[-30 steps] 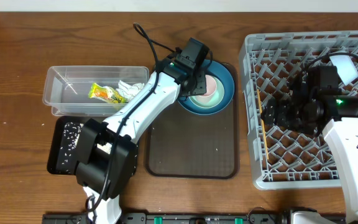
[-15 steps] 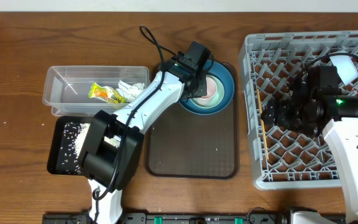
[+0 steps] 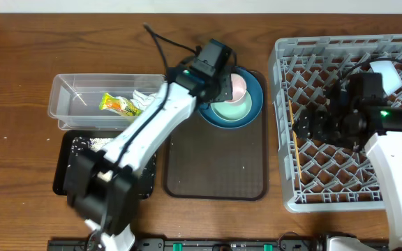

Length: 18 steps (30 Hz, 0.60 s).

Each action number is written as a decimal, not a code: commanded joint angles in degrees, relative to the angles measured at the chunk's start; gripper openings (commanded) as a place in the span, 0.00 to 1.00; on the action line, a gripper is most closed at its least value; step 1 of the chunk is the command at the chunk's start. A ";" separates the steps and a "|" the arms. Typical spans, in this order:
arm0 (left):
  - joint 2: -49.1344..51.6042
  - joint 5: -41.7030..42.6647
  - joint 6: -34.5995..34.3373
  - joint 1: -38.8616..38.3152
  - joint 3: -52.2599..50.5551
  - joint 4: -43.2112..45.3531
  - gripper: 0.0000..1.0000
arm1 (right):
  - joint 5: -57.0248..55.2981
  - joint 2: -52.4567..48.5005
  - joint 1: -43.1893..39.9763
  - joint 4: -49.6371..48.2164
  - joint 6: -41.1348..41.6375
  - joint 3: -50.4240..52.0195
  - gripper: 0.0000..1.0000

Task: Sort waste into correct bins and load items into the dishwasher rack
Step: 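Lift the pink cup with the left gripper and pass it to the right gripper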

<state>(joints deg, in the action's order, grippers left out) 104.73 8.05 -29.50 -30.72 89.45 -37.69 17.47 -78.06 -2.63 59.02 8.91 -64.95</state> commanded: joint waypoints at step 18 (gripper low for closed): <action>-14.51 64.83 6.99 9.75 0.04 -2.91 0.06 | 68.96 8.09 -5.55 9.49 -51.78 -2.82 0.99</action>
<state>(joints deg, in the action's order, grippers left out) 90.59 64.16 -23.77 -20.12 89.45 -40.84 75.07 -70.48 -8.03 68.53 -35.64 -66.70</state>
